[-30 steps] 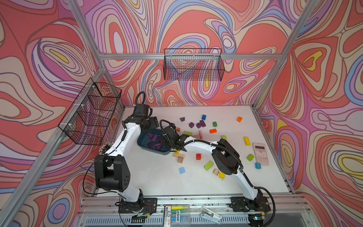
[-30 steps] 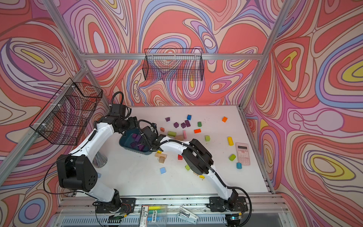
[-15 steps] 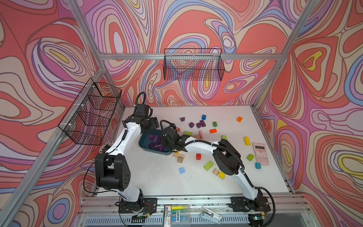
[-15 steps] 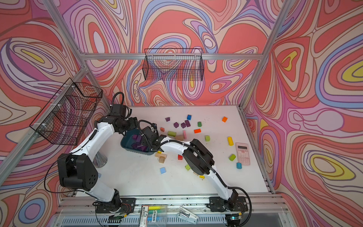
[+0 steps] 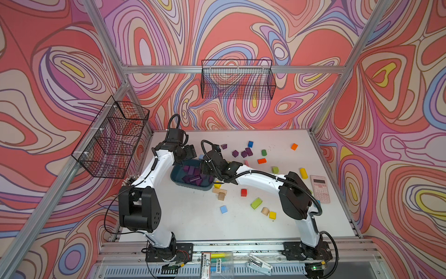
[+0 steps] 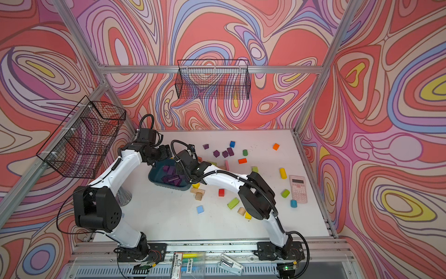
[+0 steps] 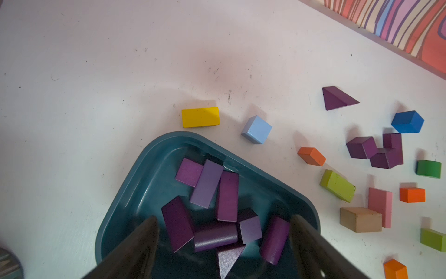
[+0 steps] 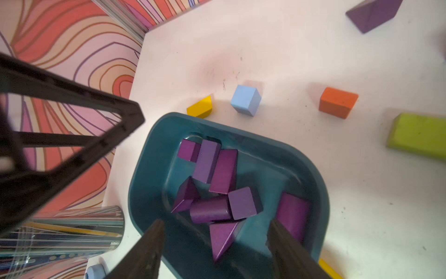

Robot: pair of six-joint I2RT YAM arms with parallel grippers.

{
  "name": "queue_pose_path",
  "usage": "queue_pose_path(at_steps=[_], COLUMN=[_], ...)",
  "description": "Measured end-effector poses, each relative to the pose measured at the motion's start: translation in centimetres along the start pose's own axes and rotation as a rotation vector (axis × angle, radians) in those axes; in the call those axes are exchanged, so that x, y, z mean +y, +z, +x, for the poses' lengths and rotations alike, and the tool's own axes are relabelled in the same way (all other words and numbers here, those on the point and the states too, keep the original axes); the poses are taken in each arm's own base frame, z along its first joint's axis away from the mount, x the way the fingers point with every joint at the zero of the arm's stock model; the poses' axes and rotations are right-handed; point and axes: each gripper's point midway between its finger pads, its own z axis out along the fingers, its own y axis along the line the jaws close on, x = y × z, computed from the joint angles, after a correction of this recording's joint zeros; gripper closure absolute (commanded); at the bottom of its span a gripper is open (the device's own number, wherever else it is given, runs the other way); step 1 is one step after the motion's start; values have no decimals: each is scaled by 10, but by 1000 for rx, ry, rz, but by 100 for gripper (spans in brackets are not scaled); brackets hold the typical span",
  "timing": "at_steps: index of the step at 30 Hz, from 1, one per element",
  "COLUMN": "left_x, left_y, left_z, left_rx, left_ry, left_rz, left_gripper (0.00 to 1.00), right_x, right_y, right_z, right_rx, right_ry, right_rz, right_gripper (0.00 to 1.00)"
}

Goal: Pick purple bricks into the storage bin
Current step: Place the building block in the storage box, then pick up the building block from the center of the board.

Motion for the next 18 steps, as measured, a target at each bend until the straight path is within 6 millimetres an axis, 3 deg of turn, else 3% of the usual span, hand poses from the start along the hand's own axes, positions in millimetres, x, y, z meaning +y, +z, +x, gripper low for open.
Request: queue_pose_path(at_steps=[4,9,14,18], left_x=[-2,-3,-3,-10], left_y=[0,6,15,19], left_z=[1,5,12,17], left_rx=[2,18,51,65], left_ry=[3,9,17,51], left_rz=[3,-1,-13,-21], left_gripper=[12,12,13,13], right_x=[0,-5,-17,-39], right_y=[-17,-24,-27,-40], right_z=[-9,-9,-10,-17], right_rx=[-22,-16,-1,-1], right_ry=[-45,-106,-171,-218], right_rz=[3,21,58,99], right_gripper=[25,25,26,26])
